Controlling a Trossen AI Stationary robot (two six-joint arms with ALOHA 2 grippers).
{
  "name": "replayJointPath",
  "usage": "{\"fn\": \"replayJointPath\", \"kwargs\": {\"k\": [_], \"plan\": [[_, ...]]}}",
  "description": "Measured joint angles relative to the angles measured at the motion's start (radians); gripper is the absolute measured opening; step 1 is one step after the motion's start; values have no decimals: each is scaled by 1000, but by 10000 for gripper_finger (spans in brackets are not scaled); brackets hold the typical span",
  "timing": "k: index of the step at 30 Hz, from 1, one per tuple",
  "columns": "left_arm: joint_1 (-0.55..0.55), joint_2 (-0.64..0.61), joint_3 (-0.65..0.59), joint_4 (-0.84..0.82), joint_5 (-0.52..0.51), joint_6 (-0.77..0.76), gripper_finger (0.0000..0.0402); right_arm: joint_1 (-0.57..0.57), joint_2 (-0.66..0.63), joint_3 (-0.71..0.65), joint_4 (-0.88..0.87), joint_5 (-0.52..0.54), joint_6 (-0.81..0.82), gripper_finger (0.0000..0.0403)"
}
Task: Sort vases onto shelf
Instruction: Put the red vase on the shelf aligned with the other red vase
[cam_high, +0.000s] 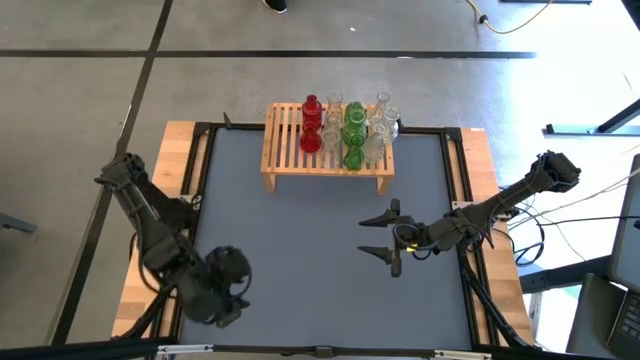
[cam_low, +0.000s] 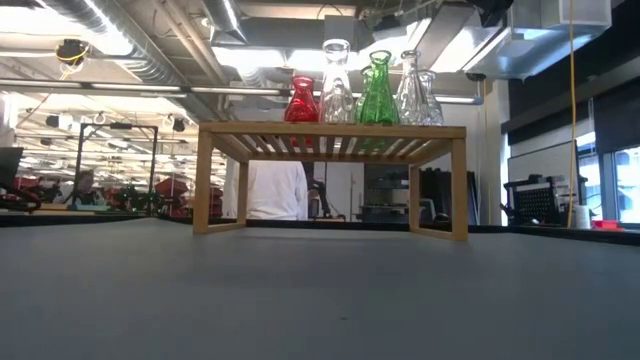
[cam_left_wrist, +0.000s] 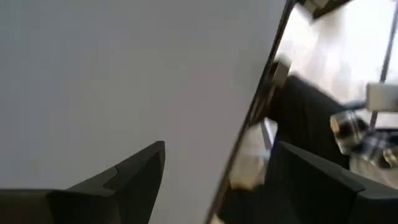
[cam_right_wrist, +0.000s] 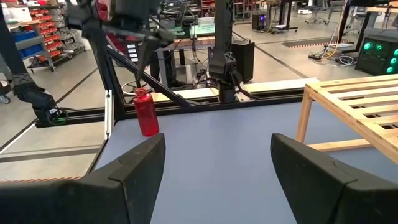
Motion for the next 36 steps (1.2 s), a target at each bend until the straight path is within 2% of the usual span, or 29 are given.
{"fn": "replayJointPath", "kwargs": {"k": [7, 13, 21, 26, 31, 36], "plan": [[-138, 67, 0, -175, 177, -370, 297, 0, 0, 0, -6, 0, 2, 279], [-231, 105, 0, -289, 249, -565, 297, 0, 0, 0, -26, 0, 4, 279], [-298, 147, -5, -339, 214, -629, 297, 0, 0, 0, -24, 0, 4, 279], [-324, 167, -37, -299, 210, -634, 297, 0, 0, 0, -24, 0, 4, 279], [-360, 170, -54, -302, 148, -648, 298, 0, 0, 0, -24, 0, 4, 279], [-393, 170, -95, -294, 133, -685, 298, 0, 0, 0, -24, 0, 3, 279]]}}
